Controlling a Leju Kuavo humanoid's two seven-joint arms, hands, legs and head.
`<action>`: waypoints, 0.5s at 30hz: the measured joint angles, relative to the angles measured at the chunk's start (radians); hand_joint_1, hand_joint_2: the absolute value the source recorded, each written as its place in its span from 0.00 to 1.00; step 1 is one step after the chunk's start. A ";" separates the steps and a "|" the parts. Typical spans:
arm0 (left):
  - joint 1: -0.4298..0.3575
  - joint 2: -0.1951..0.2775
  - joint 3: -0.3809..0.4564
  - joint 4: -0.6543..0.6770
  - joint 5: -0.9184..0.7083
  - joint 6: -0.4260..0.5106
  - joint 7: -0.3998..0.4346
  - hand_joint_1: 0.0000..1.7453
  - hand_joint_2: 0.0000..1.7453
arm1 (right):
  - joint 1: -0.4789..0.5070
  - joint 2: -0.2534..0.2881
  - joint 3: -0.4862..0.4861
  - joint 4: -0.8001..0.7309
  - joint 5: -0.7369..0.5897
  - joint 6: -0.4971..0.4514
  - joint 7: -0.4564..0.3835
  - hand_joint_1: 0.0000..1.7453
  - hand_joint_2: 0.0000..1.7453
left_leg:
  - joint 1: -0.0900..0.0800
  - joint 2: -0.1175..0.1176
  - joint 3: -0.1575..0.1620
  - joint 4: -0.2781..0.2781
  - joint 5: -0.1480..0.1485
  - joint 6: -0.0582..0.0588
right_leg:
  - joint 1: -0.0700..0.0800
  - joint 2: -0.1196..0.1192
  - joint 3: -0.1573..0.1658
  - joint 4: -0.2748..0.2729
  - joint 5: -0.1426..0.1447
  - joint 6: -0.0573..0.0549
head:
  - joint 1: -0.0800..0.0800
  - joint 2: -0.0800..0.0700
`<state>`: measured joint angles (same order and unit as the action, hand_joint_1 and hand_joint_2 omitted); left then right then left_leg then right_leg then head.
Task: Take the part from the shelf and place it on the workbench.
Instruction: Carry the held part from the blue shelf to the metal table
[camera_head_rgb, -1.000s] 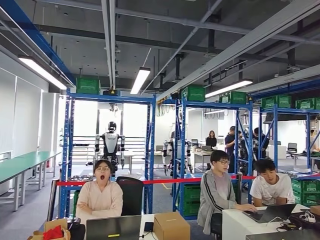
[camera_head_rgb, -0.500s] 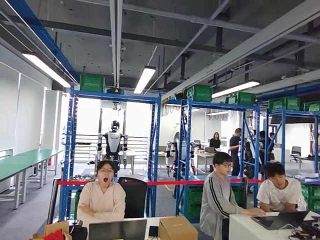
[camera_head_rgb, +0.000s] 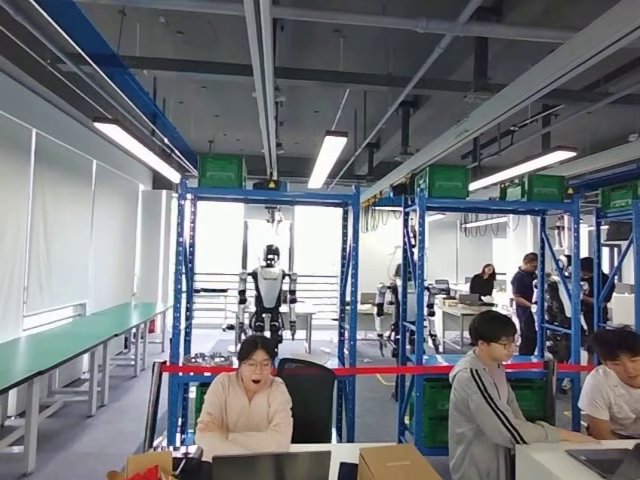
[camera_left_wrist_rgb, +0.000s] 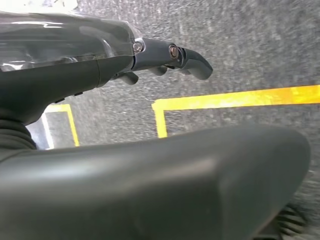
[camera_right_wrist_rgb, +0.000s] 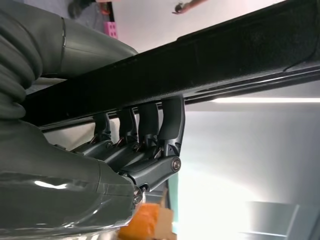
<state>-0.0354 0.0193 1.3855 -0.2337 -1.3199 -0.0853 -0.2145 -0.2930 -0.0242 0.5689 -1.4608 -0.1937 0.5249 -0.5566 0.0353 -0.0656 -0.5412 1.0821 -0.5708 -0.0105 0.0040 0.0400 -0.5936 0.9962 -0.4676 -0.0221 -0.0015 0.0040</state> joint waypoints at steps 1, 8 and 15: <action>-0.004 0.000 0.000 0.000 0.000 0.000 -0.001 0.00 1.00 | 0.000 0.000 -0.001 -0.001 0.005 -0.006 0.000 1.00 1.00 | -0.002 0.024 -0.029 0.051 -0.021 -0.001 | 0.000 -0.007 0.010 -0.005 -0.004 -0.002 | 0.000 0.000; -0.008 0.001 0.002 0.000 -0.010 0.000 -0.013 0.00 1.00 | 0.001 0.000 -0.012 -0.030 0.036 -0.041 -0.011 1.00 1.00 | -0.004 0.057 -0.107 0.043 0.079 -0.013 | 0.003 -0.024 0.071 -0.002 -0.057 0.006 | 0.000 -0.001; -0.014 0.002 0.001 0.000 -0.018 -0.001 -0.020 0.00 1.00 | -0.046 0.001 -0.049 -0.093 0.060 -0.080 -0.004 1.00 1.00 | -0.009 0.061 -0.070 -0.041 0.081 0.024 | 0.001 -0.029 0.051 0.058 -0.103 0.041 | 0.000 -0.001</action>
<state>-0.0490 0.0208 1.3870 -0.2338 -1.3380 -0.0866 -0.2346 -0.3389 -0.0229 0.5202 -1.5535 -0.1341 0.4446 -0.5605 0.0258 -0.0051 -0.6111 1.0408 -0.4902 0.0132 0.0053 0.0106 -0.5422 1.0540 -0.5702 0.0190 -0.0011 0.0034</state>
